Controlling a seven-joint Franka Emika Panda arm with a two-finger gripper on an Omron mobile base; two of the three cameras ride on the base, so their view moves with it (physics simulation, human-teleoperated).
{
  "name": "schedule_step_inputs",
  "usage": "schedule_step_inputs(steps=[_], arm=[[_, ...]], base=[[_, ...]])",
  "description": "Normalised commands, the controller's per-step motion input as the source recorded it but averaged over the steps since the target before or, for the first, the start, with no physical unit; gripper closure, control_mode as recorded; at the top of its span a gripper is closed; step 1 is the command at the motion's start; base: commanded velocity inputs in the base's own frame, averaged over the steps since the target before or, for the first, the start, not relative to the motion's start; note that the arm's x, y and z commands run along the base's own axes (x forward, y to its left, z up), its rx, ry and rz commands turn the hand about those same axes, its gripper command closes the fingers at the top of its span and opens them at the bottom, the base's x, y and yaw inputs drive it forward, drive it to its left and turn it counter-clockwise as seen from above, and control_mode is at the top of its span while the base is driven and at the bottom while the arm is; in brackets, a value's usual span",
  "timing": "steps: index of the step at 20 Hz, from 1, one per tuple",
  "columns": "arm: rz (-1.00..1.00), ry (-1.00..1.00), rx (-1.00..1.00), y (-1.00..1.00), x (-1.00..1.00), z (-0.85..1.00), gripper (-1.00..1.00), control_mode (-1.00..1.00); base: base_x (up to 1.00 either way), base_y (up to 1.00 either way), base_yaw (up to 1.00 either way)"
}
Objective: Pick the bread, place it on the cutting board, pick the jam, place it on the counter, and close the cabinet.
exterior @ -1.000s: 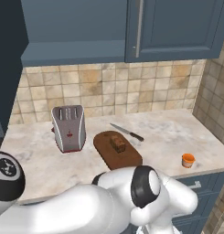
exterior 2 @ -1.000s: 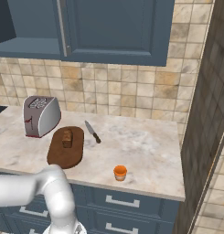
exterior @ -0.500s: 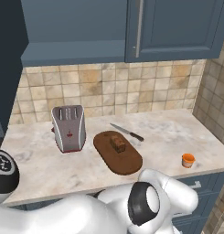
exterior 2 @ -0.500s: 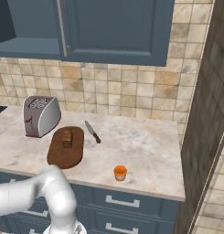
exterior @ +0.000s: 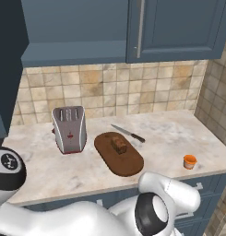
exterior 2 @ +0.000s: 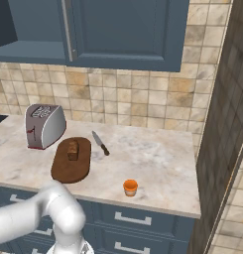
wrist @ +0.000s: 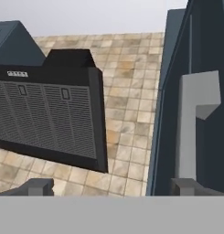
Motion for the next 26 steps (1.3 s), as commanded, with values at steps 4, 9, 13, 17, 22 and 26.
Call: schedule_step_inputs(steps=[4, 9, 13, 17, 22, 26], arm=[[-0.09, 0.0, 0.0, 0.03, 0.0, 0.0, -1.0, -1.0], [-0.1, 0.0, 0.0, 0.0, 0.0, 0.0, -1.0, -1.0], [-0.1, 0.0, 0.01, 0.0, 0.0, 0.0, -1.0, -1.0], [-0.09, 0.0, 0.01, 0.0, 0.0, 0.0, -1.0, -1.0], [-0.08, 0.0, 0.01, 0.0, 0.0, 0.0, -1.0, -1.0], [-0.06, 0.0, 0.02, -0.04, 0.05, 0.0, -1.0, -1.0]], base=[[0.0, 0.0, 0.0], [0.0, 0.0, 0.0], [0.0, 0.0, 0.0], [0.0, 0.0, 0.0], [0.0, 0.0, 0.0], [0.0, 0.0, 0.0]])
